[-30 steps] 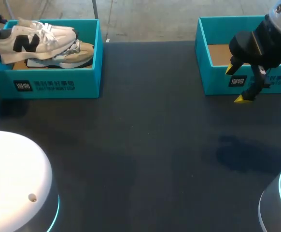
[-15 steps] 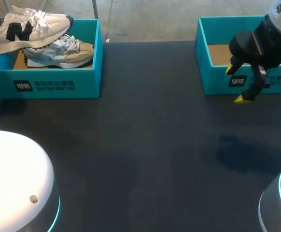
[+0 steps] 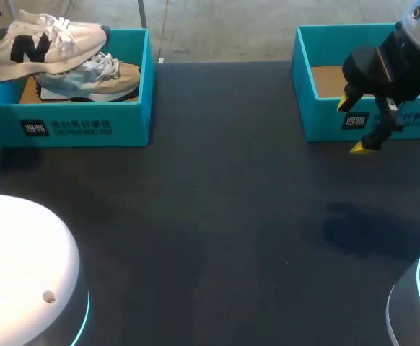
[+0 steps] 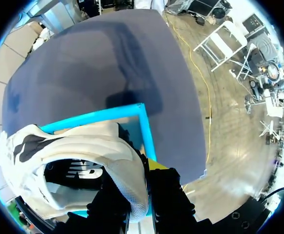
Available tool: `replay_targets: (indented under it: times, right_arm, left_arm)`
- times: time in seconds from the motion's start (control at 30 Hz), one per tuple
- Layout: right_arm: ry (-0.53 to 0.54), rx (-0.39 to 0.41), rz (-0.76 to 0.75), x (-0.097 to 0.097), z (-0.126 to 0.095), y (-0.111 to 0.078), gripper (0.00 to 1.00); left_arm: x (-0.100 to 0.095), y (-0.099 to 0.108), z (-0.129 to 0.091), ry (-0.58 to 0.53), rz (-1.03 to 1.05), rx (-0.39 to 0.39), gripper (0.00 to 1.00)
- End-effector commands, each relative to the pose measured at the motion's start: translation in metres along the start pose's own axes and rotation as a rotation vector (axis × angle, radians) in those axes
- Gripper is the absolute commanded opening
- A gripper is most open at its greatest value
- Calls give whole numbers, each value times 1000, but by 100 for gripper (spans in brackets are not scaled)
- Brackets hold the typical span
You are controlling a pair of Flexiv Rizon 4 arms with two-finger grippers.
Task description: Take the shoe out of the shoebox, open the shoe tongue, remove and reinsert the insole, then place the shoe into the shoebox
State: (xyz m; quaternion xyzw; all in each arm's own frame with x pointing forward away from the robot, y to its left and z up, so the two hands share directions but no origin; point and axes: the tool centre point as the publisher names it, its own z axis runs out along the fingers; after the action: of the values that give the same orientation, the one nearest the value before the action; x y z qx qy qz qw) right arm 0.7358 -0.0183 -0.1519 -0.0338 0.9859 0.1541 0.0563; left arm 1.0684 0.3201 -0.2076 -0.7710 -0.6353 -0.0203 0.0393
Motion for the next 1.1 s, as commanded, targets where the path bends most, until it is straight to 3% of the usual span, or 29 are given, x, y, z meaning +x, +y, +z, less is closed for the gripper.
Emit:
replay_targets:
  times: [0.03, 0.17, 0.5, 1.1]
  right_arm:
    - [5, 4, 1, -3, 1, 1, 100]
    - [5, 4, 1, -3, 1, 1, 100]
    - [5, 4, 1, -3, 1, 1, 100]
    - [5, 4, 1, -3, 1, 1, 100]
  left_arm:
    - [-23, -8, -9, 47, -1, -7, 0]
    - [-43, -16, -15, 92, 19, -9, 0]
    - [-91, -40, -38, 86, 68, -2, 0]
    - [-167, -93, -60, 72, 124, 129, 0]
